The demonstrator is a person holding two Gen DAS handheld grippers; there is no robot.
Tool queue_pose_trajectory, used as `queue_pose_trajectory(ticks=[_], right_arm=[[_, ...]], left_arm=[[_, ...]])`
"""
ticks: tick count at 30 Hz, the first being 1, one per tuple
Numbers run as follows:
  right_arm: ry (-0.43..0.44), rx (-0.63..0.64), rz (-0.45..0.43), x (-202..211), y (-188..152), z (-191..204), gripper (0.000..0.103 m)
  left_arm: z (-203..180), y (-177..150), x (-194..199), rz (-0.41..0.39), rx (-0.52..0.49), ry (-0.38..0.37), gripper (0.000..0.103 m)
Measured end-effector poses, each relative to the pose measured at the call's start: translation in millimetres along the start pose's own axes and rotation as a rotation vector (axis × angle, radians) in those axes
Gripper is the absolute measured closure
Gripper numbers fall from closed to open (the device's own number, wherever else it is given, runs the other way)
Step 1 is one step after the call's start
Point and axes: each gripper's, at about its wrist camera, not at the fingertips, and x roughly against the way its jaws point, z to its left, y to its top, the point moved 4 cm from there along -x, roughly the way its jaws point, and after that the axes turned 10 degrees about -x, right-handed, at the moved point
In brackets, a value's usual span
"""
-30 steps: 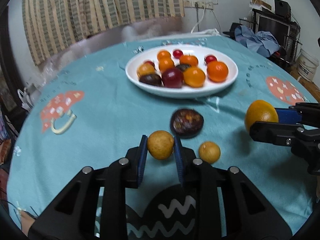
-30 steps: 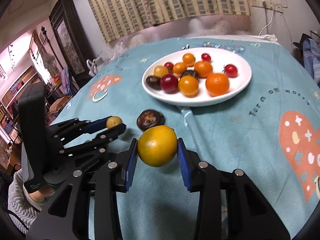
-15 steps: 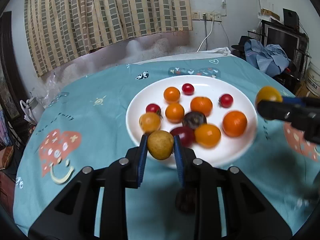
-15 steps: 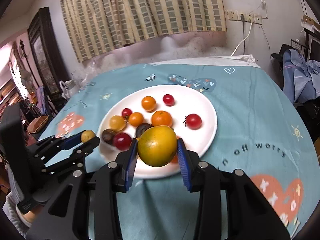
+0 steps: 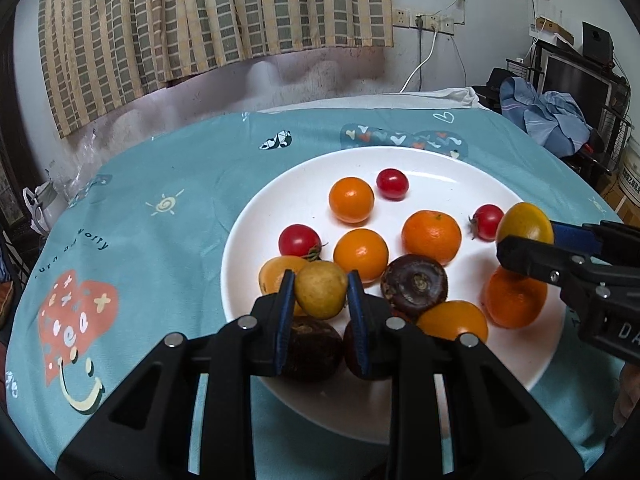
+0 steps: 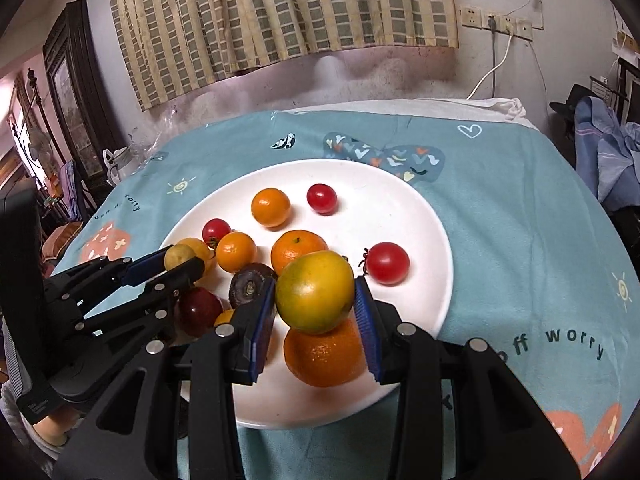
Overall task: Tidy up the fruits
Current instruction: 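Carry both yellow fruits onto the white plate and open both grippers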
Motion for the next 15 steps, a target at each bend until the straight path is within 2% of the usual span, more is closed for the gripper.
queue_pose_trajectory(ticks=[3, 6, 7, 15], right_arm=[[0.003, 0.003, 0.001, 2, 0, 0, 0.064], [0.010, 0.004, -0.016, 7, 4, 2, 0.063], [0.011, 0.006, -0.025, 11, 5, 3, 0.063], [0.086, -0.020, -0.159, 76, 18, 13, 0.063]], left_arm=[[-1, 1, 0, -0.002, 0.003, -0.001, 0.073], [1, 1, 3, -0.012, 0.014, 0.009, 0.048], [2, 2, 5, -0.016, 0.013, 0.015, 0.045], [16, 7, 42, -0.044, 0.057, 0.028, 0.039]])
